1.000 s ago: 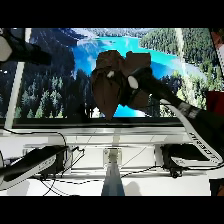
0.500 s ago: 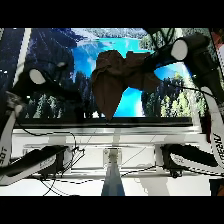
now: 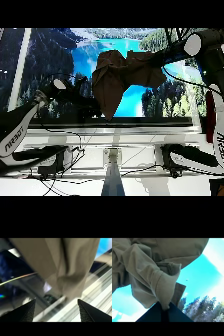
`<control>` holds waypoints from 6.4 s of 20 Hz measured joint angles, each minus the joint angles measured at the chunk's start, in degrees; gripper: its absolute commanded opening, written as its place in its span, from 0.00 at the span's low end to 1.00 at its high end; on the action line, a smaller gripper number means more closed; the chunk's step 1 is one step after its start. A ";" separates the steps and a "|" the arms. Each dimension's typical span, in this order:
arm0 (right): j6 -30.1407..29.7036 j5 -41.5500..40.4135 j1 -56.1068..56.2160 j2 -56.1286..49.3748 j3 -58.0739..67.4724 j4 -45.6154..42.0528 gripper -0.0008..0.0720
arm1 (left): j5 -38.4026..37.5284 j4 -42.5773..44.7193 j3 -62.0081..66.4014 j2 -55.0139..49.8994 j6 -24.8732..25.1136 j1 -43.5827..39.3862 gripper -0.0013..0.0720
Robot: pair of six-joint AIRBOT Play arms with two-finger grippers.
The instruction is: Fold the clothes and pants, and hang the long-sleeved shirts on hangers.
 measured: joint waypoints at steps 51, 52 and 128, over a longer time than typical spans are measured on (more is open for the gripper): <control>3.93 -23.52 -16.39 3.89 -9.35 26.25 0.03 | 11.54 7.45 27.39 9.84 3.91 29.92 0.04; 3.96 -27.87 -15.63 0.79 -9.90 26.34 0.03 | 15.21 6.64 27.23 5.81 4.83 27.91 0.04; -14.08 -18.03 -31.08 31.45 3.34 38.69 0.03 | 10.19 -4.59 45.90 30.23 4.57 38.14 0.04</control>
